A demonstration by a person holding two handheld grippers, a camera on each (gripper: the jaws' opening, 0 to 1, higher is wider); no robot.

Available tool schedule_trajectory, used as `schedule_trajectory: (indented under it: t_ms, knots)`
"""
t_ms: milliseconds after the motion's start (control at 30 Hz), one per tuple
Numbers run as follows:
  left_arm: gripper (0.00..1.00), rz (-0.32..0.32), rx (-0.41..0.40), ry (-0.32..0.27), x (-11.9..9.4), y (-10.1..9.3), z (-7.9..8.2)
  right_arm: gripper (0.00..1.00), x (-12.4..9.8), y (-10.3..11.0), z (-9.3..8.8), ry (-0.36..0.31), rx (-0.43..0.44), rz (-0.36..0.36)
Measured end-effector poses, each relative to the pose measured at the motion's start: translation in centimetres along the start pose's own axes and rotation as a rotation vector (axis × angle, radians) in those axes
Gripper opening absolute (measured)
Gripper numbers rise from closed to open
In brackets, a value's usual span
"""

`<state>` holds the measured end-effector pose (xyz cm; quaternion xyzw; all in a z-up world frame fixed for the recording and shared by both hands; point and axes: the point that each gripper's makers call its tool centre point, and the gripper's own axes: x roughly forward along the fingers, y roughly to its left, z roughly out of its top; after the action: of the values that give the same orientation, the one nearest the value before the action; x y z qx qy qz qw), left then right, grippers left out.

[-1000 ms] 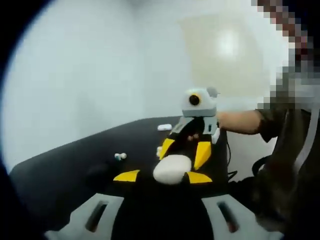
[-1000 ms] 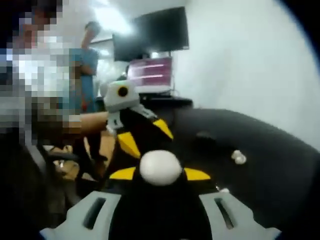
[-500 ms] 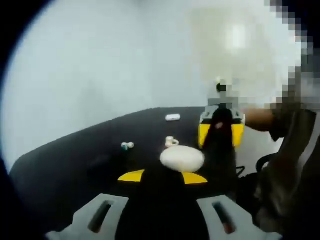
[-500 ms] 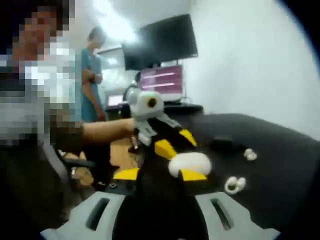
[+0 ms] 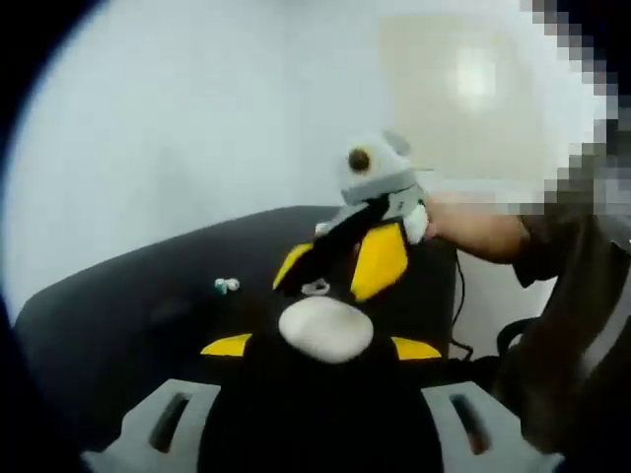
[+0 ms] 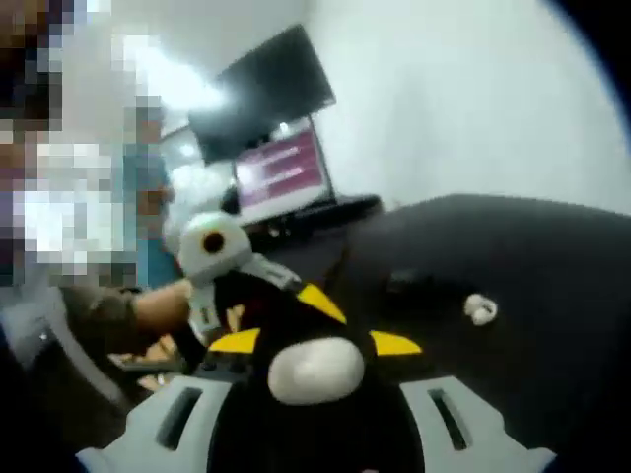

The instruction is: Pick up three earphones and place each one into its charging case using tactile feedback, ensure that each earphone is properly inserted and securely positioned inside the case.

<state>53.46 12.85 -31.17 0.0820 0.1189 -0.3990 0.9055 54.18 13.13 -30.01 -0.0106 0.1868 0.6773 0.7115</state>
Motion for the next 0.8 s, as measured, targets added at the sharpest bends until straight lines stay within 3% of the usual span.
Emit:
schedule_trajectory:
  t_ms: [100, 133, 267, 400, 433, 533, 633, 733, 800]
  knots:
    - [0.46, 0.068, 0.111, 0.032, 0.1, 0.7, -0.4, 0.41, -0.4, 0.4, -0.7, 0.016, -0.003, 0.008]
    - [0.46, 0.045, 0.101, 0.006, 0.0, 0.4, -0.1, 0.41, -0.8, 0.6, -0.8, 0.015, -0.002, 0.003]
    - [0.38, 0.016, 0.058, 0.047, -1.3, 1.1, -0.8, 0.39, -2.9, 1.0, -1.3, 0.017, 0.022, -0.002]
    - [0.34, 0.056, 0.049, 0.048, -2.3, 3.0, -1.0, 0.35, -4.4, 2.1, -2.4, 0.02, 0.031, 0.031]
    - [0.35, 0.048, 0.037, 0.042, -2.4, 3.1, -1.0, 0.35, -4.6, 2.3, -2.8, 0.022, 0.034, 0.039]
    - [0.43, -0.065, 0.027, 0.001, -2.6, 1.7, -0.3, 0.35, -5.3, 2.1, -3.3, 0.013, 0.02, 0.04]
    - [0.45, -0.112, 0.006, -0.001, -2.3, 1.1, 0.1, 0.35, -5.7, 1.4, -1.3, -0.072, 0.012, 0.052]
    - [0.45, -0.122, -0.023, 0.074, -1.3, 0.7, -0.5, 0.35, -5.6, 0.9, 1.6, -0.188, 0.052, 0.089]
    - [0.44, -0.138, -0.045, 0.095, -0.7, 0.4, -0.7, 0.34, -5.8, 1.0, 2.1, -0.243, 0.061, 0.112]
